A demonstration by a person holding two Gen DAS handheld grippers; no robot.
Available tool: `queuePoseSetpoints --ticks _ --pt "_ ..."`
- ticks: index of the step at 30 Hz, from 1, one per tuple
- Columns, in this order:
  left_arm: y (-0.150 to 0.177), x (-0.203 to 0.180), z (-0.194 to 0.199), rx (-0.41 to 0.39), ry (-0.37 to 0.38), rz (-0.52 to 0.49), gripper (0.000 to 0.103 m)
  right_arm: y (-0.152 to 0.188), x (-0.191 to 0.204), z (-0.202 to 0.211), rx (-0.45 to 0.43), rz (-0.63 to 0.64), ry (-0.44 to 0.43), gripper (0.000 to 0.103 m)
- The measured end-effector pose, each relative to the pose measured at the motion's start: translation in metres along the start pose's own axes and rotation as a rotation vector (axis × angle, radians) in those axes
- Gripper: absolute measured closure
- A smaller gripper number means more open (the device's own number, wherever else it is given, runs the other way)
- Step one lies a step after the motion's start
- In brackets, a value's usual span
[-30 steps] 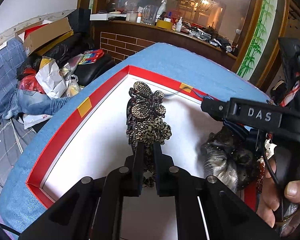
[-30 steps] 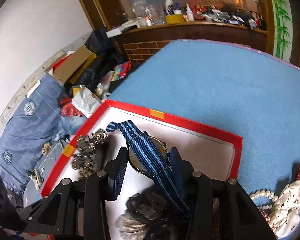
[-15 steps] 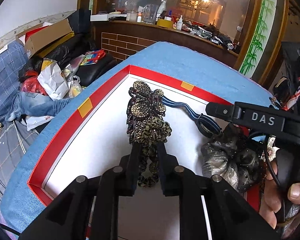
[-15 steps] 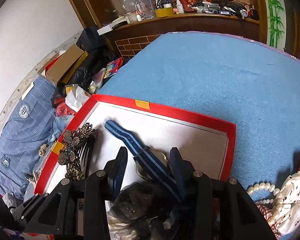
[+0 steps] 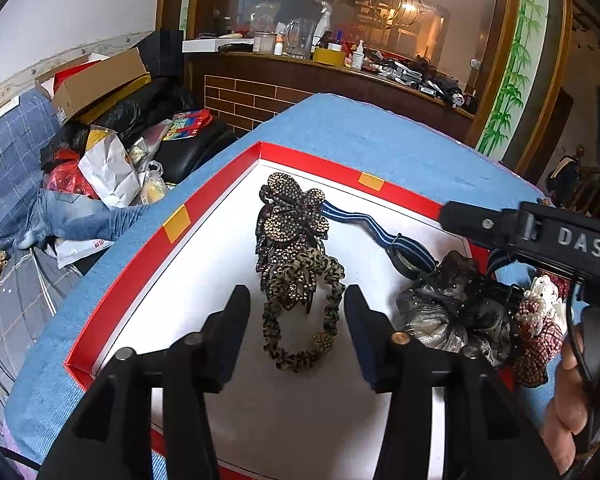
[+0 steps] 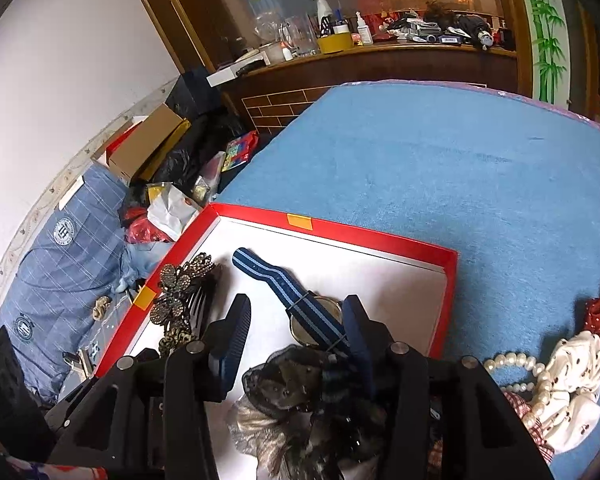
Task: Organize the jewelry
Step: 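Lower the brown scrunchie into the tray and open the left tool while the right tool lowers the watch, then open the right tool to release the watch and move both tools back to the pile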
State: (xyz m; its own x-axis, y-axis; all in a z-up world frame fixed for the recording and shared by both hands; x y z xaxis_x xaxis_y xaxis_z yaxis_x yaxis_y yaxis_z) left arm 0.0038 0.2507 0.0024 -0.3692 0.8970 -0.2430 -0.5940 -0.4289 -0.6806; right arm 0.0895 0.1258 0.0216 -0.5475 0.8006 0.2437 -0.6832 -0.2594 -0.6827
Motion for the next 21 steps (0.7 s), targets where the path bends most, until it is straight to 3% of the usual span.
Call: queuePoseSetpoints --ticks 3,12,21 --pt "0.001 -0.001 0.003 -0.004 0.0 -0.004 0.044 0.002 -0.004 0.008 -0.012 -0.012 0.0 0.05" --pt "0.0 -0.004 0.011 -0.015 -0.002 -0.005 0.037 0.012 -0.021 0.04 -0.053 -0.039 -0.012 0.047" --pt "-0.002 -0.02 0.031 -0.051 0.011 -0.041 0.036 0.031 -0.071 0.09 -0.115 -0.079 0.022 0.047"
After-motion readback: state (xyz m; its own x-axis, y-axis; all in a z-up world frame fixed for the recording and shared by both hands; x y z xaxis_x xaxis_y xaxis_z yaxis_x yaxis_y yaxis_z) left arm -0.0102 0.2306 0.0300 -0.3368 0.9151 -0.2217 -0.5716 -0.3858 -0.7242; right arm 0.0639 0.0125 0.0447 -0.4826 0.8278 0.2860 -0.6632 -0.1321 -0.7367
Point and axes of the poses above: each gripper's, at about its wrist camera, not at the fingertips, and z roughly against the way its jaws point, x to its left, y to its underside, the point moved 6 cm from there along -z, roughly the way its jaws point, and after that the axes turned 9 degrees about z, right-handed, at the moved point
